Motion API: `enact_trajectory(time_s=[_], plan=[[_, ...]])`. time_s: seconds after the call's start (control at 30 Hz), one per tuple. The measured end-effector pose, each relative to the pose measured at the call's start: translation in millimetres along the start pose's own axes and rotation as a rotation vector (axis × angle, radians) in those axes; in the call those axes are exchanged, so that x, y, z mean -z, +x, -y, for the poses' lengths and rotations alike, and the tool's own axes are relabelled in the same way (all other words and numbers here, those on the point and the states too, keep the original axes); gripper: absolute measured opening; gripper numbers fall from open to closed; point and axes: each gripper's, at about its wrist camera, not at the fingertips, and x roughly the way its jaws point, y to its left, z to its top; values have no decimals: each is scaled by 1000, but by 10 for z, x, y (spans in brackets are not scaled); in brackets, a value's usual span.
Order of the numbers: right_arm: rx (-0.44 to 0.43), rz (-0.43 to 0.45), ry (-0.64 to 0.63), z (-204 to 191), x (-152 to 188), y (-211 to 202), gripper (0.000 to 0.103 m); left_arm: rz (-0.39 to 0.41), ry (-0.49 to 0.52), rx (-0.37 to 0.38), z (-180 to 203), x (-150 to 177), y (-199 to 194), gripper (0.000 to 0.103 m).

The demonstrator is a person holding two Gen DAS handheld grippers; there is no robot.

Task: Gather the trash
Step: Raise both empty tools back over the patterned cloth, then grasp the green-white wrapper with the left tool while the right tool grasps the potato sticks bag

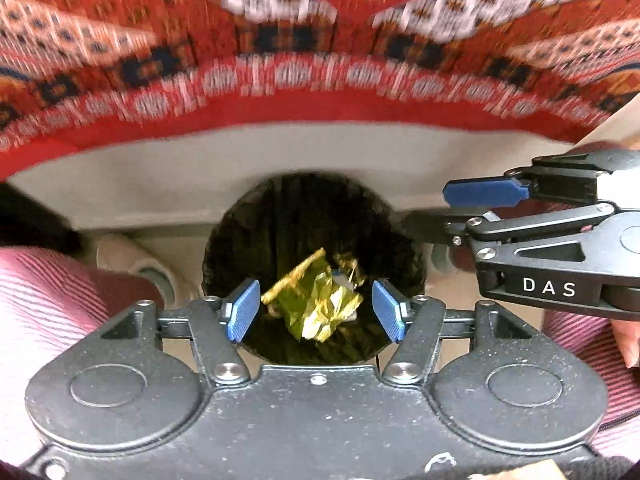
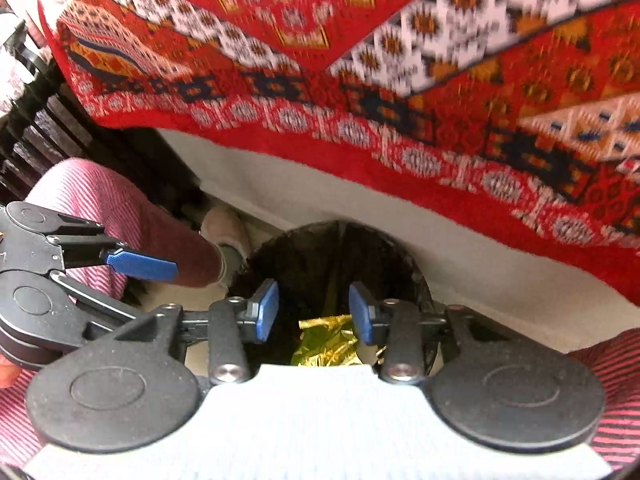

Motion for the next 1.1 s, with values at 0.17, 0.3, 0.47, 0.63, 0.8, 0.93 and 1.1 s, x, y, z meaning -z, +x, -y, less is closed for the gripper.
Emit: enact_trajectory(time_s=[0.17, 0.3, 0.47, 0.63, 0.8, 0.93, 1.1], plan=[[-28, 121, -22, -57, -172, -467, 62, 144, 39, 25, -12, -137, -663, 60], [-71, 252, -51, -82, -378, -976, 67, 309, 52, 70, -43, -242, -1283, 63], [-80, 433, -68, -23, -705, -1523, 73, 497, 37, 67, -75, -508, -1771, 78], [18, 589, -42, 137, -1023, -1761, 80, 660, 7, -3, -161, -862, -1972, 86], [116, 659, 78, 386, -1383, -1819, 99, 776, -95, -15, -311, -1295, -1962, 89], [115, 655, 177, 665, -1676, -1778, 99, 783, -192, -6, -478, -1739, -1868, 89], [246, 649, 161, 796, -1970, -1604, 100, 805, -317, 53, -737, -2270, -1651, 88]])
